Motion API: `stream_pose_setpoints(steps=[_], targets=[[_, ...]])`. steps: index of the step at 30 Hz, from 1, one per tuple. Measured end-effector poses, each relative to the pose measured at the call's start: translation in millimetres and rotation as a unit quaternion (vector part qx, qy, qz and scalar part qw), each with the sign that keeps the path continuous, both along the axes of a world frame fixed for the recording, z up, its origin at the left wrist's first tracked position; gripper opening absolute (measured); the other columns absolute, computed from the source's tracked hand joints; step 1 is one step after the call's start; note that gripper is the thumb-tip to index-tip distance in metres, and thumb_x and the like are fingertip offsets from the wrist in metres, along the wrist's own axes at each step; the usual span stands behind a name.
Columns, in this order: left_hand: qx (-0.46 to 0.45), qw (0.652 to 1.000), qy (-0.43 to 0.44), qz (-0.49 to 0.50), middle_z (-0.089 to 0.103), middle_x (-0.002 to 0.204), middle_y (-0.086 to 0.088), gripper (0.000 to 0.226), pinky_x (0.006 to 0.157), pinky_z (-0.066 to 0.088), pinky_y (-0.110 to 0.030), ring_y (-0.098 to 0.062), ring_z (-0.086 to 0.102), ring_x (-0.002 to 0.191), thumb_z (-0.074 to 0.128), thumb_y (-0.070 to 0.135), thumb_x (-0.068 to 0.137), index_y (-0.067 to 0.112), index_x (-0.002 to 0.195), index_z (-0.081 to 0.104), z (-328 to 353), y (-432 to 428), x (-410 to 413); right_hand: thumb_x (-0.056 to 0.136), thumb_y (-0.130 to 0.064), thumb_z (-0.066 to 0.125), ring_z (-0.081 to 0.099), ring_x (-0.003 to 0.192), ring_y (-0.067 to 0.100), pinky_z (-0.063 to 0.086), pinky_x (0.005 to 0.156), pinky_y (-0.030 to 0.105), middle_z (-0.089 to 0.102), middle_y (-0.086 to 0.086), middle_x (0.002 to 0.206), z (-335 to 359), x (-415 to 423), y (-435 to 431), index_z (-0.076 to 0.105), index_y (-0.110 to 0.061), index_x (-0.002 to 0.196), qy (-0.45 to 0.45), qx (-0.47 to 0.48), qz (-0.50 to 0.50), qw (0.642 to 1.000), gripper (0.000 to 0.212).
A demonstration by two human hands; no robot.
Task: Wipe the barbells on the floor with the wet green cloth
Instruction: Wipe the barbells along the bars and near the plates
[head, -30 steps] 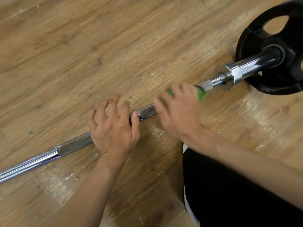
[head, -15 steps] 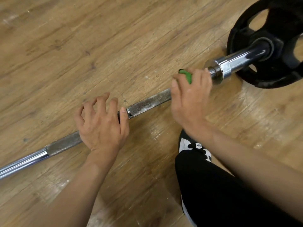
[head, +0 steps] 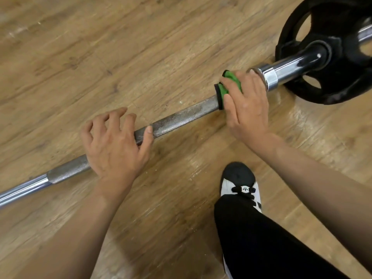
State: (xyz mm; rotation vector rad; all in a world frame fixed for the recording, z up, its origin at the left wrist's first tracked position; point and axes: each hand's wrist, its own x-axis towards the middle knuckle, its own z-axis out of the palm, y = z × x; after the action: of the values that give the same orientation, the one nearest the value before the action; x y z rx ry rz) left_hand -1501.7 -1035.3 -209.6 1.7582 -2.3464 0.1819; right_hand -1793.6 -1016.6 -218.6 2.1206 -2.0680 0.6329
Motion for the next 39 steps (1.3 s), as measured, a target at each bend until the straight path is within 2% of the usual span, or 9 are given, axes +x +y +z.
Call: stream_pose_setpoints(steps=[5, 9, 13, 18, 23, 27, 31, 36, 39], targets=[[0.005, 1.000, -0.009, -0.004, 0.069, 0.128, -0.004, 0.073, 0.102, 0.033, -0.050, -0.035, 0.055, 0.112, 0.029, 0.074, 0.098, 0.016, 0.114, 0.072, 0, -10, -1, 0.105, -0.039, 0.035, 0.053, 0.116, 0.034, 0.029, 0.116, 0.056, 0.063, 0.019, 0.117, 6, 70, -16, 0.072, -0.005, 0.108, -0.108, -0.017, -0.125, 0.986, 0.050], [-0.011, 1.000, -0.011, -0.017, 0.070, 0.127, -0.005, 0.069, 0.101, 0.035, -0.053, -0.036, 0.057, 0.112, 0.036, 0.072, 0.100, 0.014, 0.112, 0.072, 0, -16, 2, 0.103, -0.044, 0.037, 0.052, 0.123, 0.035, 0.026, 0.119, 0.052, 0.062, 0.019, 0.131, 12, 119, -3, 0.070, -0.006, 0.125, -0.096, 0.039, 0.053, 0.993, 0.054], [-0.016, 1.000, -0.016, -0.019, 0.071, 0.125, -0.005, 0.069, 0.100, 0.035, -0.052, -0.036, 0.058, 0.112, 0.036, 0.074, 0.099, 0.016, 0.112, 0.072, 0, -20, 2, 0.108, -0.043, 0.030, 0.050, 0.128, 0.034, 0.025, 0.120, 0.045, 0.057, 0.020, 0.143, 2, 74, -9, 0.058, -0.011, 0.146, 0.013, 0.042, 0.190, 0.981, 0.057], [0.000, 1.000, -0.016, -0.021, 0.071, 0.125, -0.004, 0.075, 0.100, 0.034, -0.052, -0.035, 0.057, 0.114, 0.033, 0.078, 0.097, 0.017, 0.114, 0.072, 2, -23, 3, 0.109, -0.035, 0.032, 0.055, 0.117, 0.036, 0.032, 0.114, 0.047, 0.062, 0.022, 0.130, -4, 6, -18, 0.064, -0.004, 0.135, -0.010, -0.002, 0.019, 1.000, 0.052], [-0.012, 0.999, -0.021, -0.026, 0.072, 0.121, -0.002, 0.071, 0.096, 0.038, -0.050, -0.035, 0.059, 0.111, 0.036, 0.077, 0.097, 0.017, 0.111, 0.073, 1, -26, 1, 0.108, -0.034, 0.033, 0.053, 0.130, 0.034, 0.021, 0.124, 0.051, 0.061, 0.014, 0.137, 7, 57, -28, 0.068, -0.004, 0.128, -0.120, -0.014, -0.154, 0.981, 0.051], [-0.016, 0.999, -0.021, -0.023, 0.072, 0.123, -0.001, 0.069, 0.093, 0.038, -0.049, -0.035, 0.059, 0.111, 0.037, 0.074, 0.097, 0.017, 0.112, 0.073, 0, -29, 2, 0.105, -0.040, 0.035, 0.049, 0.137, 0.035, 0.015, 0.126, 0.047, 0.058, 0.015, 0.146, 11, 122, -14, 0.064, -0.004, 0.136, -0.109, 0.046, 0.017, 0.993, 0.056], [-0.017, 0.999, -0.028, -0.027, 0.072, 0.124, -0.002, 0.067, 0.093, 0.037, -0.048, -0.034, 0.059, 0.111, 0.038, 0.073, 0.098, 0.017, 0.112, 0.074, 1, -35, 3, 0.108, -0.041, 0.031, 0.049, 0.134, 0.034, 0.025, 0.121, 0.047, 0.058, 0.019, 0.145, 6, 98, -20, 0.060, -0.005, 0.142, -0.037, 0.045, 0.126, 0.990, 0.057], [-0.013, 0.999, -0.026, -0.018, 0.072, 0.123, -0.003, 0.070, 0.095, 0.038, -0.048, -0.035, 0.060, 0.113, 0.038, 0.074, 0.097, 0.017, 0.112, 0.074, 3, -43, 3, 0.110, -0.027, 0.034, 0.057, 0.125, 0.036, 0.029, 0.120, 0.053, 0.062, 0.017, 0.137, 0, 17, -34, 0.065, -0.005, 0.133, -0.034, -0.011, -0.039, 0.999, 0.044], [-0.014, 0.999, -0.016, -0.027, 0.071, 0.125, -0.004, 0.068, 0.095, 0.038, -0.047, -0.034, 0.060, 0.114, 0.041, 0.073, 0.097, 0.016, 0.113, 0.074, 5, -49, 2, 0.109, -0.028, 0.041, 0.055, 0.127, 0.034, 0.025, 0.122, 0.053, 0.061, 0.015, 0.137, 7, 37, -45, 0.065, -0.005, 0.132, -0.054, 0.004, -0.122, 0.991, 0.041]])
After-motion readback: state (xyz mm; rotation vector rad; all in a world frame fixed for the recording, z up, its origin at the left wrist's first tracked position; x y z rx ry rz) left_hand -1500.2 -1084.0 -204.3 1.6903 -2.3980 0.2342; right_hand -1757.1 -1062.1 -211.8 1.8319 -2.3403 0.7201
